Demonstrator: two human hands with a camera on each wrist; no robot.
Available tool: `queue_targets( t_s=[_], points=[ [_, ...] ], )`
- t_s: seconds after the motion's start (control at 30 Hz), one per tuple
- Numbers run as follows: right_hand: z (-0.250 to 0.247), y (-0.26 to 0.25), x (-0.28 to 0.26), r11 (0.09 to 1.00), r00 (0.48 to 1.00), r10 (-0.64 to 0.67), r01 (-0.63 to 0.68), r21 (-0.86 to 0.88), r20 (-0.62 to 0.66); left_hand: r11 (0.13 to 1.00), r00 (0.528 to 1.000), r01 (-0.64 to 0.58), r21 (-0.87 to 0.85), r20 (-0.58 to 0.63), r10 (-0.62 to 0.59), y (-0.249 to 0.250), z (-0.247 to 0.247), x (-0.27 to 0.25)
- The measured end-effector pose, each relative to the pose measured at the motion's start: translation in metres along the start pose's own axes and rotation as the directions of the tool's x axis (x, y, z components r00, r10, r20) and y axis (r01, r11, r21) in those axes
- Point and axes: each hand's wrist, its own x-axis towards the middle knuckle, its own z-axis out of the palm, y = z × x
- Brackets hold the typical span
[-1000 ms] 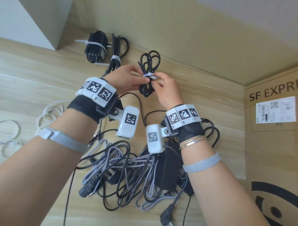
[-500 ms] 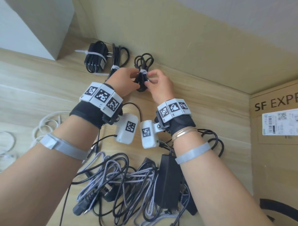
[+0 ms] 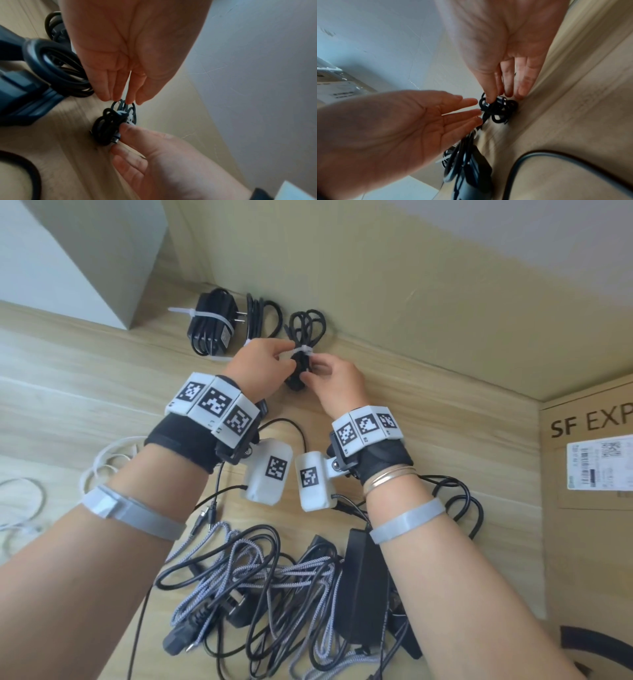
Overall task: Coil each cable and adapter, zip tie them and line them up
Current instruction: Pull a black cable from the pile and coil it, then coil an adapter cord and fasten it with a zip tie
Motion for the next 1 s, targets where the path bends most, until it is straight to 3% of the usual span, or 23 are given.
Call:
queue_targets(
  t_s=[0.3,0.63,1.0],
  points=[
    [-0.022,-0.003,-0.021,0.995,0.998,0.034,-0.039,-0.093,-0.051,0.999,0.999,-0.035,0.025,0.016,0.035,0.01,-0.005,-0.017],
    [-0.039,-0.002,-0.067,0.992,0.999,0.05,-0.049,-0.117,-0.002,0.992,0.99,-0.124,0.028,0.078,0.121,0.025,0.005,-0.059],
    [-0.04,0.01,-0.115,0.982,0.991,0.09,-0.072,-0.173,0.098,0.98,0.964,-0.173,0.096,0.222,0.148,0.025,0.023,-0.103]
  ],
)
